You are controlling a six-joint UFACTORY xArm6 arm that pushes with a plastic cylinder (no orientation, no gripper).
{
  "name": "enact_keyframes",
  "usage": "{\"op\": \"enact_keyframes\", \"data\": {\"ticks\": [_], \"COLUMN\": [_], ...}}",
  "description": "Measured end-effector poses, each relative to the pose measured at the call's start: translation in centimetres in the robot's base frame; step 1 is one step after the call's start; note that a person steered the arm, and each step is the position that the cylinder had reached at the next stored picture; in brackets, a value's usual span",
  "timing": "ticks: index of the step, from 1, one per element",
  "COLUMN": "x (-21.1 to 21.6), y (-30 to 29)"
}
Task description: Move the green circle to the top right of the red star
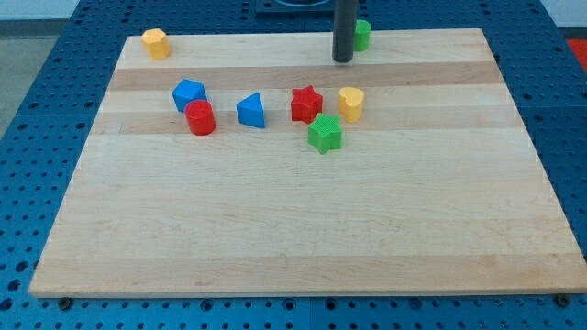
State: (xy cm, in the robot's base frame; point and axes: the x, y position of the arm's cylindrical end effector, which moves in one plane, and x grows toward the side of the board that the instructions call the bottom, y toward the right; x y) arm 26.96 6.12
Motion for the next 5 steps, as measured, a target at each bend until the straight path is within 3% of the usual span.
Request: {"op": "enact_keyframes", "data": {"ticks": [1,2,3,5], "x": [-0.1,-5.4,-7.6,-5.6], "y": [3.7,8.0,9.1,8.3]}}
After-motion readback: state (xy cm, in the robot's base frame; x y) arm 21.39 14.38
